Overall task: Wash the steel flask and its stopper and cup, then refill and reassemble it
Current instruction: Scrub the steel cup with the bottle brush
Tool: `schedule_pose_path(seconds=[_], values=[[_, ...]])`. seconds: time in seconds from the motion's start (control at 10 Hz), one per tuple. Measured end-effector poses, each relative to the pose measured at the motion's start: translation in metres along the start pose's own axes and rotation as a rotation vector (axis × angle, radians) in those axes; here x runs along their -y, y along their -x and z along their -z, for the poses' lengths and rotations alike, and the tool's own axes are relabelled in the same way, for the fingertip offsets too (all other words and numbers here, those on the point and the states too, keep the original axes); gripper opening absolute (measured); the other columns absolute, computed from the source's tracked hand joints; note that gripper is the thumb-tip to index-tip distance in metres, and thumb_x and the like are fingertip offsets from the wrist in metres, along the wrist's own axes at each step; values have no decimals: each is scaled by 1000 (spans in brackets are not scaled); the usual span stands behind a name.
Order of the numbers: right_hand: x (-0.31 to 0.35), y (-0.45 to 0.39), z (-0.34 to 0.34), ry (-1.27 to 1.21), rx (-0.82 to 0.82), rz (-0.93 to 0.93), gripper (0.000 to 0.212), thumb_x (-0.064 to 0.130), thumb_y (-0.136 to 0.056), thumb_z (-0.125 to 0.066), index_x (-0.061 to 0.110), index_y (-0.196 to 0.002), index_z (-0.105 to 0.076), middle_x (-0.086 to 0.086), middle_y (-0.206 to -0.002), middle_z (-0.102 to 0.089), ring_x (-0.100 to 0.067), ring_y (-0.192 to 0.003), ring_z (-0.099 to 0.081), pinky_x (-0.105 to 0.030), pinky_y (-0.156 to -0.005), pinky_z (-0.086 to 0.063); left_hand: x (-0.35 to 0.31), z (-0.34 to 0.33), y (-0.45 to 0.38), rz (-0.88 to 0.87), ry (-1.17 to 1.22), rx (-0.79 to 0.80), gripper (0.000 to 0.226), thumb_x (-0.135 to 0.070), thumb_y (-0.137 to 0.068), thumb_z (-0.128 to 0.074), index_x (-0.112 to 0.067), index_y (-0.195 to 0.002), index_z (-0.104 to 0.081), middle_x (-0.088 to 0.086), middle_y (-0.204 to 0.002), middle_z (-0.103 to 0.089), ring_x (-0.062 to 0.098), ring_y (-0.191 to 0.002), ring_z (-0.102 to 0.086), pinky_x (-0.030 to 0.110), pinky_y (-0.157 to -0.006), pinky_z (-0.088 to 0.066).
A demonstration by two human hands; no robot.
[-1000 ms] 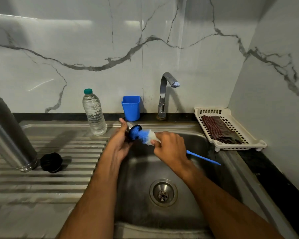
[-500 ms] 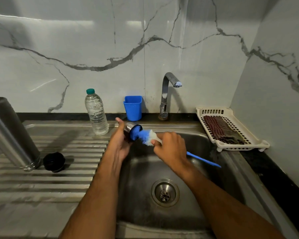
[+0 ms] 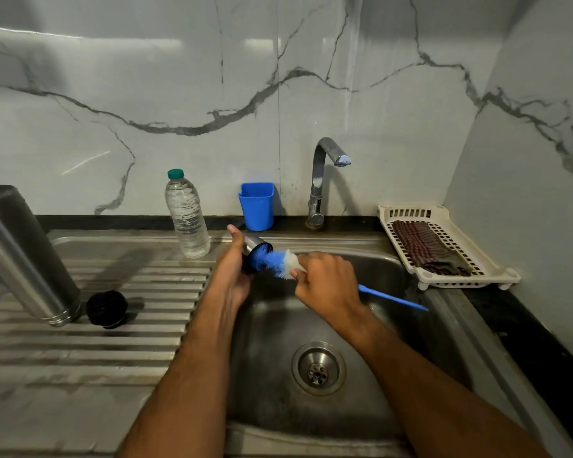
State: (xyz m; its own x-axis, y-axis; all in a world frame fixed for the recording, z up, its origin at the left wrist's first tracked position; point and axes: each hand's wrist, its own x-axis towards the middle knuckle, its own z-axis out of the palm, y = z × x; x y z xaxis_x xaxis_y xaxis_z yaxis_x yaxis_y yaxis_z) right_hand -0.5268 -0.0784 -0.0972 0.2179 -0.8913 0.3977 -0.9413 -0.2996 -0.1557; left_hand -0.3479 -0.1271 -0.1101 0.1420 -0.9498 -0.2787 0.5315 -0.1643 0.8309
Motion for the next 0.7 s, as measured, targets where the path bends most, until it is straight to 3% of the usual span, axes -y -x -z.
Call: schedule_pose_path(seconds=[0.1,0.2,0.3,0.4,0.5,0.6,0.7], values=[[8,-2,-3,-219,97,-147,24,32,-92,-65,17,-110,-73,-2,-92,-71,-18,-78,-64,-32,-68,-51,5,-4,1,-43,-17,-78,66,-46,-82,-79,-11,-131,-51,19,-120,-70,30,-103,-73,45,-84,-62],[8,-11,3,-1269,482,-746,22,13,-93,-65,0,-111,-67,-11,-72,-63,-16,-50,-50,-25,-44,-37,5,-9,0,-94,107,-9,57,-30,-90,-76,-8,-136,-51,23,-129,-65,28,-107,-71,44,-86,-61],[4,-10,3,-1407,509,-802,18,12,-93,-65,0,-106,-66,-9,-67,-62,-14,-45,-48,-20,-37,-30,5,-12,2,-70,104,26,41,-39,-95,-68,-17,-126,-53,19,-125,-66,30,-111,-69,47,-90,-60],[0,-7,4,-581,146,-417,15,30,-90,-71,17,-97,-75,-4,-81,-72,-17,-67,-66,-26,-53,-47,5,-7,3,-15,-27,-38,67,-69,-88,-53,-14,-126,-59,13,-112,-75,26,-102,-74,39,-77,-62],[1,1,2,60,14,12,28,38,-93,-60,21,-114,-69,-2,-100,-70,-25,-90,-67,-35,-73,-52,4,-8,4,-25,-110,-126,91,-82,-69,-56,-14,-130,-56,12,-114,-73,27,-100,-73,44,-84,-62],[11,-1,-1,-219,120,-180,28,33,-93,-63,14,-112,-71,-5,-91,-70,-21,-78,-66,-31,-66,-50,10,-11,3,-113,-142,-168,71,-52,-81,-77,-12,-132,-48,15,-123,-66,28,-106,-70,48,-92,-59],[9,-11,3,-1354,550,-784,19,15,-95,-60,-1,-102,-66,-7,-63,-57,-12,-43,-45,-20,-39,-29,8,-13,0,-116,61,-32,56,-34,-91,-74,-8,-135,-51,20,-127,-65,28,-110,-69,45,-92,-59]])
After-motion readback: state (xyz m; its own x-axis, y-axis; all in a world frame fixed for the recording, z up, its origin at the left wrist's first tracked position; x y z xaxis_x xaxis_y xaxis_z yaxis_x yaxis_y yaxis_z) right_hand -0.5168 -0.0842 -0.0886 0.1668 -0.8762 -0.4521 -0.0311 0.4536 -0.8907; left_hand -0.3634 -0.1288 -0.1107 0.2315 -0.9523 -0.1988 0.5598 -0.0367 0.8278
